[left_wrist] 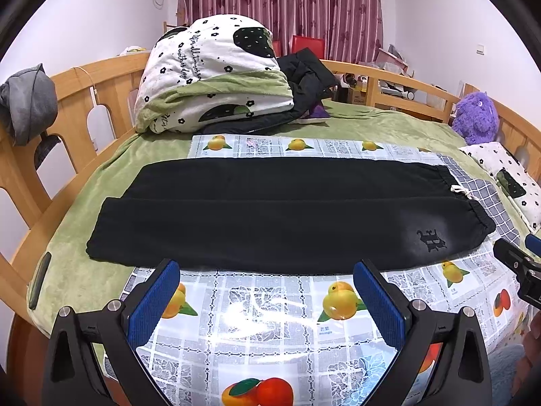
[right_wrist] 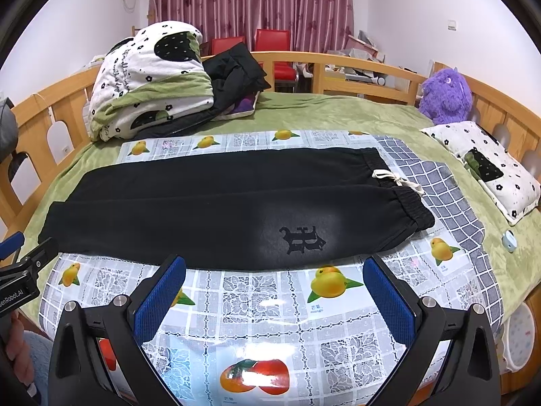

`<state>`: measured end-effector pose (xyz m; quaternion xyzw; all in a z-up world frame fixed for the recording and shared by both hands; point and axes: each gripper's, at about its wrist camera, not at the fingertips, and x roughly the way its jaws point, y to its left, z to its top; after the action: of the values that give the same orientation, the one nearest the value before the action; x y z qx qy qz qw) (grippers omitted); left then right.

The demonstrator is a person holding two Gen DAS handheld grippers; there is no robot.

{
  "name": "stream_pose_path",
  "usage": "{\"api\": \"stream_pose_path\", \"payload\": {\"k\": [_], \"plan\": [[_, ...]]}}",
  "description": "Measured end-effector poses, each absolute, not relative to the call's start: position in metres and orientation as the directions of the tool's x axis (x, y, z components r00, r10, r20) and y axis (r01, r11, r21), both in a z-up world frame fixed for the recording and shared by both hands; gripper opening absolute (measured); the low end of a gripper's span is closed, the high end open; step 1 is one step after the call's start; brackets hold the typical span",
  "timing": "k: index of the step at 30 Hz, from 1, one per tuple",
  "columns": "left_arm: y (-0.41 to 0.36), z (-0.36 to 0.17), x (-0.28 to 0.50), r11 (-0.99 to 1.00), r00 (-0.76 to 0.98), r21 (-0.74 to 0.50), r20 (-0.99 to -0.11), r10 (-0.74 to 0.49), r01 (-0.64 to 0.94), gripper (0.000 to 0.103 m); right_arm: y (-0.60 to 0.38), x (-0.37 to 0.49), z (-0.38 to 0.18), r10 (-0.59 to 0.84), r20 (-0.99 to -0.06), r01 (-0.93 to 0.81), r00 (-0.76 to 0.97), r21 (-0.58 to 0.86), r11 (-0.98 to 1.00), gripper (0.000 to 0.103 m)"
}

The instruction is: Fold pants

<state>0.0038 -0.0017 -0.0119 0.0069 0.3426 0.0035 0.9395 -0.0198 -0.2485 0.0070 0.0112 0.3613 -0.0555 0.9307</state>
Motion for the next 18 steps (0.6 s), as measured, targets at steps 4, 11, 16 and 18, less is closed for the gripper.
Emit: {"api": "stream_pose_path", "payload": {"k": [4,11,16,18], "plan": [[-0.005,-0.0128,0.0035,1.0,0.762,0.027,-0.647,0.017,0.0,0.103,-0.2496,-0.021,0.0084,-0.096,-0.669,0.113,0.737,-0.017,0.993,0.103],[-0.0034,-0.0108,0.0001,0.999,0.766,0.037,-0.642,0.024,0.0,0.103,-0.2516,-0.0211,0.0092,-0.075,-0.667,0.105,0.741,0.004,0.994,0.103],[0.0002,-0.0109,0.003,0.999,0.762,0.032,-0.648,0.025,-0.005,0.103,-0.2481,-0.0204,0.0091,-0.078,-0.667,0.099,0.741,-0.007,0.995,0.103],[0.0008,-0.0106,0.0027,0.999,0.762,0.032,-0.647,0.021,0.0,0.103,-0.2477,-0.02,0.0086,-0.082,-0.67,0.1,0.738,-0.011,0.995,0.103]]}}
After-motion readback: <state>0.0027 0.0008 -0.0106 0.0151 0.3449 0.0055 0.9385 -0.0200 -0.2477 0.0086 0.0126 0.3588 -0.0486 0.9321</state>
